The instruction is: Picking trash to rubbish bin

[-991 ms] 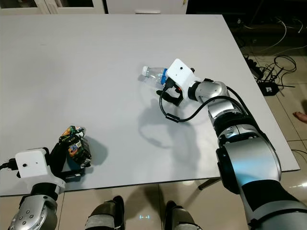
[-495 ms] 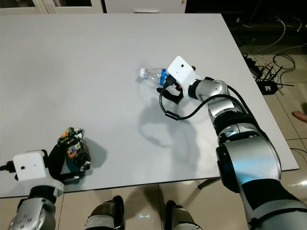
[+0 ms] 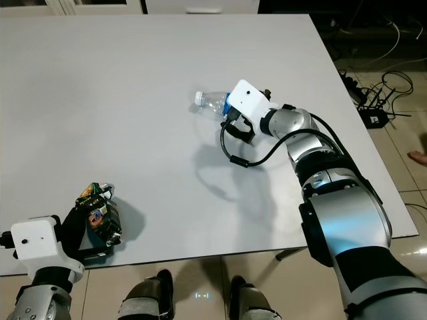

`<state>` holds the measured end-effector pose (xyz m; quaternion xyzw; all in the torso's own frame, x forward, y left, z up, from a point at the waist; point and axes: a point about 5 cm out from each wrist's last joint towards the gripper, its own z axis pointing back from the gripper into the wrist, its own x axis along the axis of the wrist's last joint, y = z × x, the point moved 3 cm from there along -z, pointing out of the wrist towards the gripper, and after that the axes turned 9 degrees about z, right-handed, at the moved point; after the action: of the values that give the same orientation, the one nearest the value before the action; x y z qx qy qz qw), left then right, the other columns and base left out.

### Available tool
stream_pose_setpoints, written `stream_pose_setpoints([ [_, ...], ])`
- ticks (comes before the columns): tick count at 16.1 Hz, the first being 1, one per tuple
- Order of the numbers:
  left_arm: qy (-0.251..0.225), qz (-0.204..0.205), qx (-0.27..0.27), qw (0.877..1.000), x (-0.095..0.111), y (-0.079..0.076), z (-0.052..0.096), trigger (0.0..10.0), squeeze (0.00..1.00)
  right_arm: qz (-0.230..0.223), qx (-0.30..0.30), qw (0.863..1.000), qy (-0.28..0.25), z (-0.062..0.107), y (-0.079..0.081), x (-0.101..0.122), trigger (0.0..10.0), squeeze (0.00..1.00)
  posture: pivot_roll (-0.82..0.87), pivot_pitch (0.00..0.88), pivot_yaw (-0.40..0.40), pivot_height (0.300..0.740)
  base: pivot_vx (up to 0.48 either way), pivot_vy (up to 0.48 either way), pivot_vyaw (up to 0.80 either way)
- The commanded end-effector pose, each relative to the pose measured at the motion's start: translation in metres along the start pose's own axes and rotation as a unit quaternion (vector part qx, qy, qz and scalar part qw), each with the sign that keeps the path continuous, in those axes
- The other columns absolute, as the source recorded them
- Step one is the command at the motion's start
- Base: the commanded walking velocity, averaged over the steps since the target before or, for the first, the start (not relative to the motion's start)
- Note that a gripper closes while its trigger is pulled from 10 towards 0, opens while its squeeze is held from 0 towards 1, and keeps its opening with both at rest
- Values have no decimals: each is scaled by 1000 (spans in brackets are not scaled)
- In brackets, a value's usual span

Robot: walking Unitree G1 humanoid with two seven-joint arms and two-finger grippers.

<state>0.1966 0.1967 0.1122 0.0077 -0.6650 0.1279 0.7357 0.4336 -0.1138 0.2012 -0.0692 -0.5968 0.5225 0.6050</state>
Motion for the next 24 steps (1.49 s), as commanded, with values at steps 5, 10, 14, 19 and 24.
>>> stream_pose_setpoints([
  [5, 43, 1, 10, 999, -16, 3, 6, 7176, 0, 23, -10, 999, 28, 0, -2, -5, 10000, 0, 193, 297, -34, 740, 0, 0, 0],
  [10, 48, -2, 17, 999, -16, 7, 16, 7176, 0, 25, 7, 999, 22, -11, 14, 5, 10000, 0, 221, 318, -40, 740, 0, 0, 0],
  [14, 51, 0, 19, 999, -16, 6, 19, 7098, 0, 12, 26, 999, 17, -15, 24, 6, 0, 0, 223, 332, -44, 740, 0, 0, 0],
  [19, 47, 6, 11, 999, -18, 0, 7, 7020, 0, 4, 22, 999, 26, -9, 23, -6, 0, 0, 194, 292, -50, 740, 0, 0, 0],
  [24, 36, 14, 4, 999, -19, -5, -8, 7216, 0, -25, 8, 999, 28, -3, 20, -16, 0, 0, 168, 246, -59, 740, 0, 0, 0],
])
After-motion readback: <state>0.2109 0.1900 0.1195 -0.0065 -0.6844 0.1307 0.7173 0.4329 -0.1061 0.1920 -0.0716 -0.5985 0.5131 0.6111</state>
